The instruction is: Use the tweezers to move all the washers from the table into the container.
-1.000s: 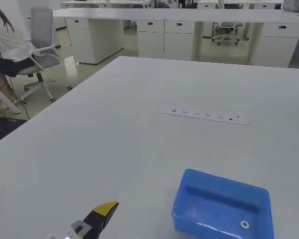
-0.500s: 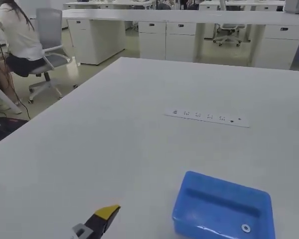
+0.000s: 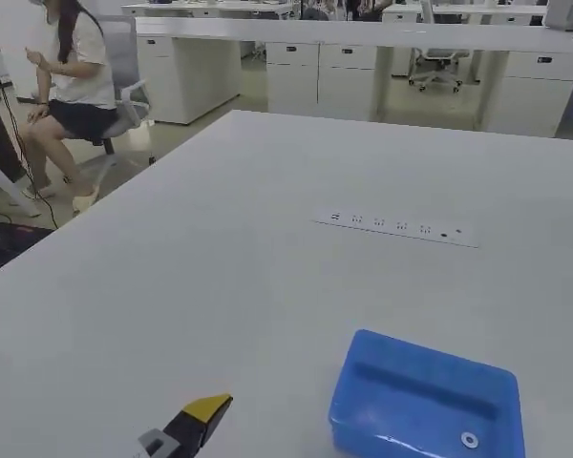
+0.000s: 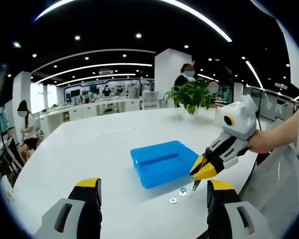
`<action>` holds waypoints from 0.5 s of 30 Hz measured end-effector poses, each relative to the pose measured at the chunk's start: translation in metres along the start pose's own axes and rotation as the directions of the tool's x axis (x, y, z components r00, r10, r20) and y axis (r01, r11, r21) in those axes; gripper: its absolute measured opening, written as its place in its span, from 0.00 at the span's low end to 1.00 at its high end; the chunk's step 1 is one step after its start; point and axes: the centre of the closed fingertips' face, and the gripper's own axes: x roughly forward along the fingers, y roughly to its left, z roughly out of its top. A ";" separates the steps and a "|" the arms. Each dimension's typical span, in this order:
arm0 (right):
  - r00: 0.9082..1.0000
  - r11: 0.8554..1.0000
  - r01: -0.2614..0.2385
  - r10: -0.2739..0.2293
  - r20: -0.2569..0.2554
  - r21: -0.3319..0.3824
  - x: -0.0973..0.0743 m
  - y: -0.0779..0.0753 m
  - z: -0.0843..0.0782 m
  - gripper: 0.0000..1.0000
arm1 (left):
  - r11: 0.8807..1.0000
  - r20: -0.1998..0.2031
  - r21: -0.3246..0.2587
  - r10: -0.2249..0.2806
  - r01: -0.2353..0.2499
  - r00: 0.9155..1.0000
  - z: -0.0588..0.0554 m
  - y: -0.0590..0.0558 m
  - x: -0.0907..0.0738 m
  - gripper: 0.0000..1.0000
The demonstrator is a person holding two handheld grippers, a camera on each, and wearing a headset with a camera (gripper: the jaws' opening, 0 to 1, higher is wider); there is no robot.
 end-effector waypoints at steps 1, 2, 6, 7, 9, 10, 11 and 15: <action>1.000 1.000 0.005 -0.005 -0.002 -0.005 0.000 0.000 0.000 0.04 | 1.000 -0.001 0.000 0.001 -0.001 1.000 0.000 0.000 0.000 0.89; 1.000 1.000 0.009 -0.009 -0.001 -0.008 0.000 -0.001 0.000 0.04 | 1.000 -0.002 0.001 0.003 -0.003 1.000 0.000 0.000 0.000 0.89; 1.000 1.000 0.007 -0.006 0.008 -0.010 0.002 -0.001 -0.002 0.04 | 1.000 0.001 -0.002 0.005 -0.005 1.000 0.000 0.001 -0.001 0.88; 1.000 1.000 0.006 -0.006 0.009 -0.013 0.002 -0.001 -0.002 0.03 | 1.000 0.004 -0.004 0.004 -0.003 1.000 0.001 0.001 -0.001 0.88; 1.000 1.000 0.004 -0.004 0.004 -0.018 0.002 -0.001 -0.002 0.03 | 1.000 0.010 -0.006 0.002 -0.002 1.000 0.002 0.001 -0.001 0.89; 1.000 1.000 0.001 -0.001 0.003 -0.012 0.001 -0.001 -0.002 0.03 | 1.000 0.011 -0.007 0.001 -0.001 1.000 0.002 0.001 -0.001 0.89; 1.000 1.000 0.000 0.000 0.004 -0.009 0.001 -0.001 -0.002 0.03 | 1.000 0.011 -0.007 0.002 -0.002 1.000 0.002 0.001 -0.001 0.89; 1.000 0.999 0.003 -0.003 0.002 0.041 -0.001 -0.005 -0.003 0.02 | 1.000 0.017 -0.013 0.002 -0.002 1.000 0.003 0.001 -0.001 0.89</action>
